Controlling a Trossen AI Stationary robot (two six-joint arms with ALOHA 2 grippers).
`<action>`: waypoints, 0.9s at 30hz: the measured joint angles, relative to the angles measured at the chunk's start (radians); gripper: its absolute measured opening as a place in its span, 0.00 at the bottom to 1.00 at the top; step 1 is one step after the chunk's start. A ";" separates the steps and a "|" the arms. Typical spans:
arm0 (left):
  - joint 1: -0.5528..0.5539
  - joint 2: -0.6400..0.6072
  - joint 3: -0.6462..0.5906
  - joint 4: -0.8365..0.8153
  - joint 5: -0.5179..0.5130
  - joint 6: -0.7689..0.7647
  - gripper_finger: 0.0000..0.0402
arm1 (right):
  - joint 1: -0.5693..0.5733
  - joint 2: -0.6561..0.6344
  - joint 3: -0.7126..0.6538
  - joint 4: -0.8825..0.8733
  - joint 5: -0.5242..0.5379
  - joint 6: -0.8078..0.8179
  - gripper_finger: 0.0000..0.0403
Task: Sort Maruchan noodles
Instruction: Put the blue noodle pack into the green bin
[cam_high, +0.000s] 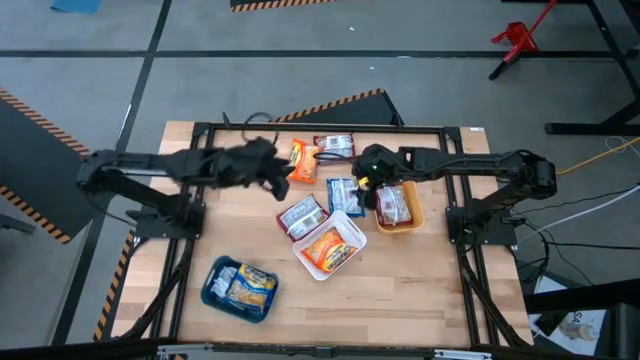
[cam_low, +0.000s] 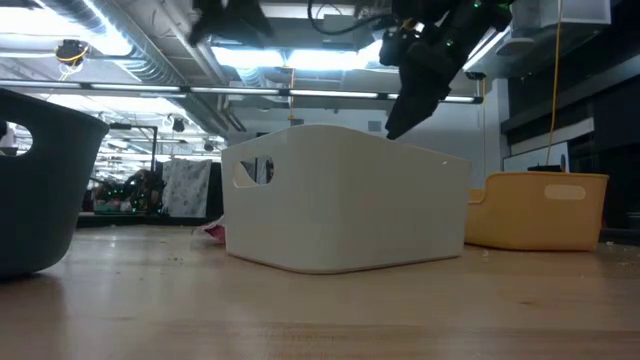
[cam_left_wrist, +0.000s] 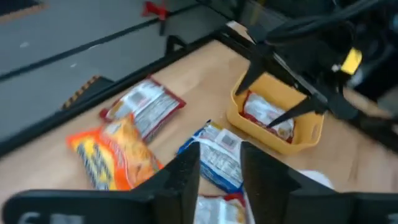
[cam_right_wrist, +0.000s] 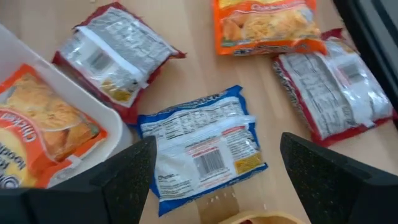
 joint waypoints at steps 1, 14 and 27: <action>0.038 0.016 0.000 0.017 0.050 0.057 0.30 | 0.000 0.000 0.009 -0.020 0.014 0.001 0.81; 0.337 0.343 0.000 0.149 0.513 0.495 0.48 | -0.053 -0.092 0.207 -0.257 0.201 0.010 0.81; 0.319 0.574 0.000 0.291 0.588 0.670 0.55 | -0.124 -0.163 0.212 -0.335 0.214 0.064 0.81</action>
